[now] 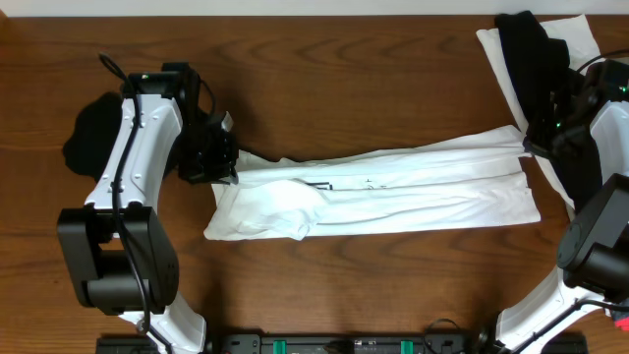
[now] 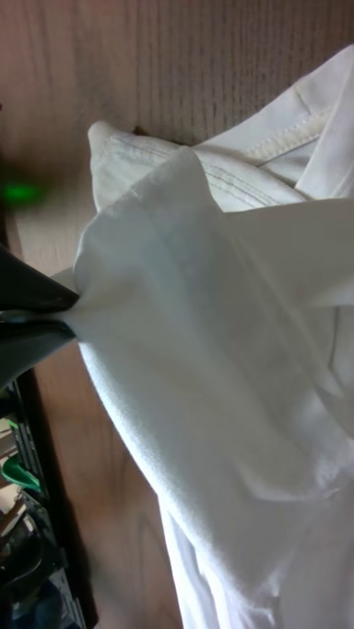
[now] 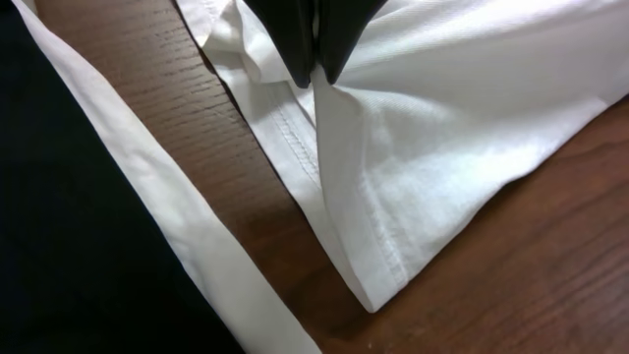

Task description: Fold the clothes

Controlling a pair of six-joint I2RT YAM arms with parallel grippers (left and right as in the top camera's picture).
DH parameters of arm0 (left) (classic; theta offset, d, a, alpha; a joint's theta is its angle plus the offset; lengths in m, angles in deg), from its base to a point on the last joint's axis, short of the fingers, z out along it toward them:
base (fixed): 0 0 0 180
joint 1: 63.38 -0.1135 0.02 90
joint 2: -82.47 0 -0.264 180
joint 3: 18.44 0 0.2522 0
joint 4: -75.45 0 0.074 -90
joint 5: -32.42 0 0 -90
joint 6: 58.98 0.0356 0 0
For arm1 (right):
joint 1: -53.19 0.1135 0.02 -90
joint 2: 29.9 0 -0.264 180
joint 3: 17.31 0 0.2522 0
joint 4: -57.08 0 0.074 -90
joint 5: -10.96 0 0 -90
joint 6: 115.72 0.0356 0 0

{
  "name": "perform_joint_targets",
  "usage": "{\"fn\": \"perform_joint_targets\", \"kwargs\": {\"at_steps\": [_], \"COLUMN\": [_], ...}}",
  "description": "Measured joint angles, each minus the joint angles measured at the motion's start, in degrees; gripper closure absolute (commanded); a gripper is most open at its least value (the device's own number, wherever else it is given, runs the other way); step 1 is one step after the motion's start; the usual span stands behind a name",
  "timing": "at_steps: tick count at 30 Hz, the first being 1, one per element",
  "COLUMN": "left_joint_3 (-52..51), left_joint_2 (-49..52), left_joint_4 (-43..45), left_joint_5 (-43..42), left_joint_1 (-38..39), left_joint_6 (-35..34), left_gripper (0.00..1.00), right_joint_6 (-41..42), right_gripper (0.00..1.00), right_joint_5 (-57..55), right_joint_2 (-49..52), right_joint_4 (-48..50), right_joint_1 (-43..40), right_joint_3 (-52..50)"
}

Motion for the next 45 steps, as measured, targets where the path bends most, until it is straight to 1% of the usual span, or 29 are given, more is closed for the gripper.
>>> {"fn": "perform_joint_targets", "kwargs": {"at_steps": [4, 10, 12, 26, 37, 45], "left_joint_3": [-0.02, -0.02, -0.02, -0.02, -0.02, -0.07], "left_joint_2": [0.00, 0.00, 0.00, 0.00, 0.00, 0.00], "left_joint_4": [0.02, -0.09, -0.09, -0.22, -3.39, -3.58], "left_joint_5": [0.00, 0.00, 0.00, 0.00, 0.00, -0.02], "left_joint_1": [0.00, 0.00, 0.00, 0.00, 0.00, 0.15], "left_joint_6": [0.00, 0.00, 0.00, 0.00, 0.00, -0.42], "left_gripper": [0.94, 0.94, 0.93, 0.93, 0.93, 0.93], "right_joint_6": [0.00, -0.17, -0.17, -0.20, -0.20, -0.20], "right_gripper": [0.96, 0.88, 0.88, 0.87, 0.88, 0.88], "right_joint_5": [-0.90, -2.25, -2.51, -2.34, -1.09, -0.74], "right_joint_2": [0.00, 0.00, 0.00, 0.00, 0.00, 0.00], "right_joint_4": [-0.46, -0.83, -0.94, -1.51, -2.08, -2.36], "right_joint_1": [0.00, 0.00, 0.00, 0.00, 0.90, 1.42], "right_joint_3": [0.00, 0.00, 0.00, 0.00, 0.00, 0.00]}}
